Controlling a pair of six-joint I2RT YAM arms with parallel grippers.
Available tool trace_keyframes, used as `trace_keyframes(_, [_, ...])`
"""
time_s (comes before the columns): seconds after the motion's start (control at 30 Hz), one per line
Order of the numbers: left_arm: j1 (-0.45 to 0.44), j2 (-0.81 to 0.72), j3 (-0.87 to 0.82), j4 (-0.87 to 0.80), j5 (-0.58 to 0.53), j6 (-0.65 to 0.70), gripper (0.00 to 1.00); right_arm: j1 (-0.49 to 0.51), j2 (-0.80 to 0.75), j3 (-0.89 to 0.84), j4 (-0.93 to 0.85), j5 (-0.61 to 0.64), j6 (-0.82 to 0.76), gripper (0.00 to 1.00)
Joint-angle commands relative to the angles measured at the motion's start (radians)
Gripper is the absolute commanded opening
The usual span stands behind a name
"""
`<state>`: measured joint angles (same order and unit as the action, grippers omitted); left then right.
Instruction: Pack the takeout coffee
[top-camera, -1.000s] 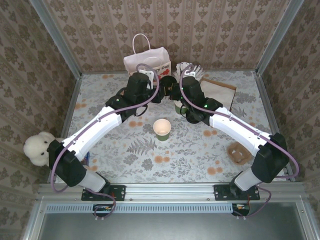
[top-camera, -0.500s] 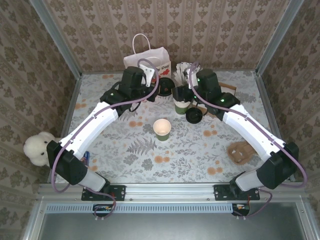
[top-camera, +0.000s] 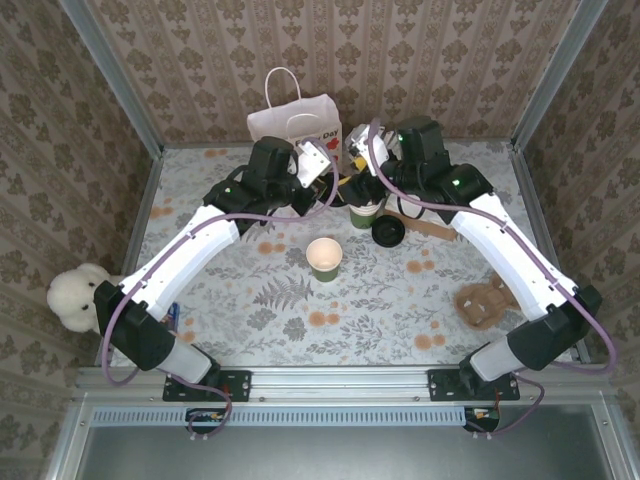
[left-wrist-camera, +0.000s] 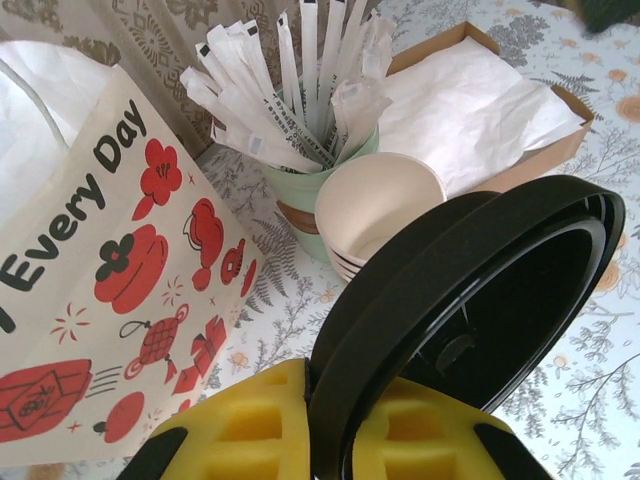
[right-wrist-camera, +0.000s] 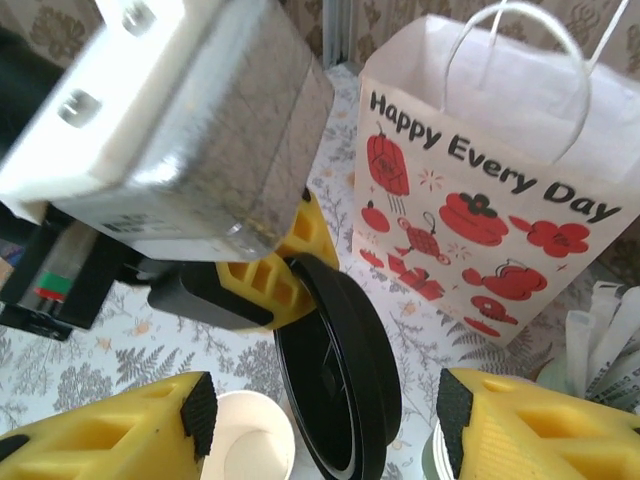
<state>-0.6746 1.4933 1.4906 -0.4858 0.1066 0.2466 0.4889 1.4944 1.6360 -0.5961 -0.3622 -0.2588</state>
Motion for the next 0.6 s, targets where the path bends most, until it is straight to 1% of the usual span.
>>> trace_keyframes(0.0, [-0.002, -0.038, 0.031, 0.021, 0.018, 0.078, 0.00, 0.001, 0.018, 0.044, -0.086, -0.041, -0.044, 0.63])
trace_keyframes(0.13, [-0.002, -0.037, 0.036, 0.018, 0.052, 0.083, 0.00, -0.003, 0.043, 0.067, -0.128, -0.041, -0.071, 0.62])
trace_keyframes(0.23, [-0.003, -0.039, 0.037, 0.015, 0.092, 0.084, 0.00, -0.003, 0.062, 0.080, -0.133, -0.029, -0.082, 0.59])
trace_keyframes(0.33, [-0.003, -0.043, 0.037, 0.013, 0.118, 0.083, 0.00, -0.003, 0.082, 0.110, -0.132, -0.005, -0.078, 0.51])
trace_keyframes(0.5, [0.001, -0.054, 0.035, 0.013, 0.169, 0.077, 0.00, -0.004, 0.100, 0.127, -0.133, 0.005, -0.086, 0.43])
trace_keyframes(0.57, [0.003, -0.054, 0.037, 0.009, 0.192, 0.076, 0.00, -0.004, 0.101, 0.126, -0.123, 0.004, -0.083, 0.39])
